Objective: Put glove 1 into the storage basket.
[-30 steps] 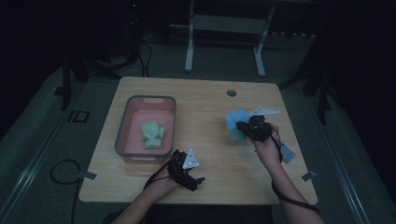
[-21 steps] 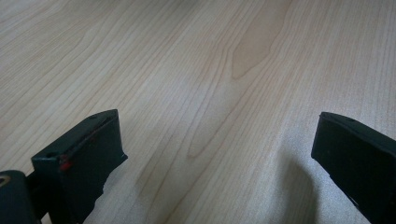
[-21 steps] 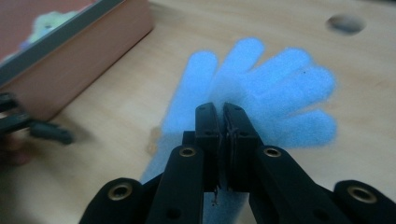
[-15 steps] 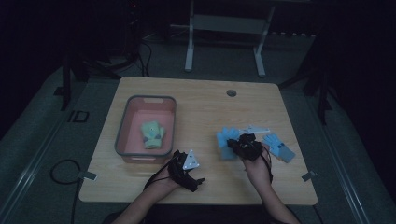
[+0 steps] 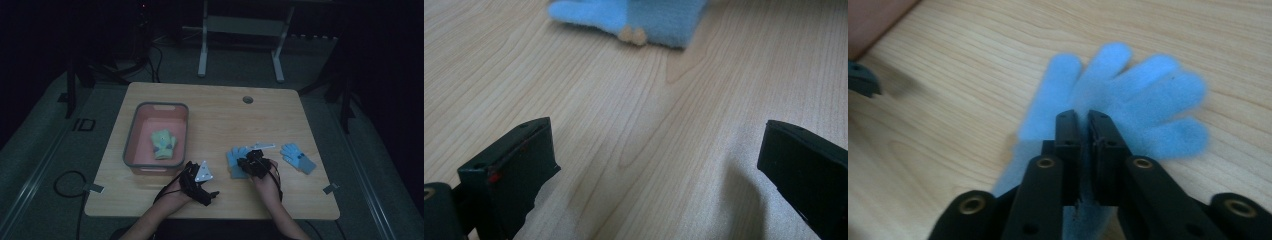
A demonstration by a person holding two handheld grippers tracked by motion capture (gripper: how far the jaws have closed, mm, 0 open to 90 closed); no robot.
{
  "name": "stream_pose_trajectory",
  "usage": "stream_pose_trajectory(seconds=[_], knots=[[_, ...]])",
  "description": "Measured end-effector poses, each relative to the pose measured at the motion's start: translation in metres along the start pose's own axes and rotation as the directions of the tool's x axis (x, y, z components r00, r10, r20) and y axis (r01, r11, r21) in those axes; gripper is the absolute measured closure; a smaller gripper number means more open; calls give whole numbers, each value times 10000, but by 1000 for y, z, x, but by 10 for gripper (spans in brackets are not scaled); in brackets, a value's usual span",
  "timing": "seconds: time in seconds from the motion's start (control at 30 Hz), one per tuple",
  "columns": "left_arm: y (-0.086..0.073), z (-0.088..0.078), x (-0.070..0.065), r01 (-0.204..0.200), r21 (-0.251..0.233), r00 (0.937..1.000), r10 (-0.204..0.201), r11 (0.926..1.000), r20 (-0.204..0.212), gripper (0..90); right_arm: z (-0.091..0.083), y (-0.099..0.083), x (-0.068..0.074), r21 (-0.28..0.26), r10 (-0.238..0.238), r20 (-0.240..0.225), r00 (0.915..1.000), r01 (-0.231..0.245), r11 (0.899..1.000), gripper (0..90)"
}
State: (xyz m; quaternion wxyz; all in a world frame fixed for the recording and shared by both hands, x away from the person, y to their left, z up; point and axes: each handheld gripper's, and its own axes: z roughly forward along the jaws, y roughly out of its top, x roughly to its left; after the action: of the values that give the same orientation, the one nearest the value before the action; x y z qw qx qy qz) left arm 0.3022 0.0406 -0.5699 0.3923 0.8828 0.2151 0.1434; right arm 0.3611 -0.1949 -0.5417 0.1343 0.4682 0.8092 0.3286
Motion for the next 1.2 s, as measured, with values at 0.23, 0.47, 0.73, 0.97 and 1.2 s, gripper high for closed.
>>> stream_pose_trajectory(seconds=[0.23, 0.47, 0.73, 0.97, 1.2], knots=[[0, 1, 0, -4, 17, 10000, 4, 10000, -33, 24, -2, -3, -4, -12, -264, -46, 9996, 264, 9997, 706], [0, 1, 0, -10, 5, 10000, 10, 10000, -6, 24, -23, 0, -15, -688, -1014, -34, 9948, 1009, 9925, 706], [-1, 1, 0, -10, 44, 10000, 10, 10000, 18, 24, -48, -3, -58, -1184, -1512, 194, 9883, 1525, 9812, 698], [0, 2, 0, -23, 65, 10000, 23, 10000, 15, 24, -74, -11, -106, -1079, -1463, 369, 9886, 1495, 9829, 692], [0, 2, 0, -26, 63, 10000, 26, 10000, 24, 24, -92, -21, -150, -1024, -994, 967, 9903, 1092, 9887, 677]])
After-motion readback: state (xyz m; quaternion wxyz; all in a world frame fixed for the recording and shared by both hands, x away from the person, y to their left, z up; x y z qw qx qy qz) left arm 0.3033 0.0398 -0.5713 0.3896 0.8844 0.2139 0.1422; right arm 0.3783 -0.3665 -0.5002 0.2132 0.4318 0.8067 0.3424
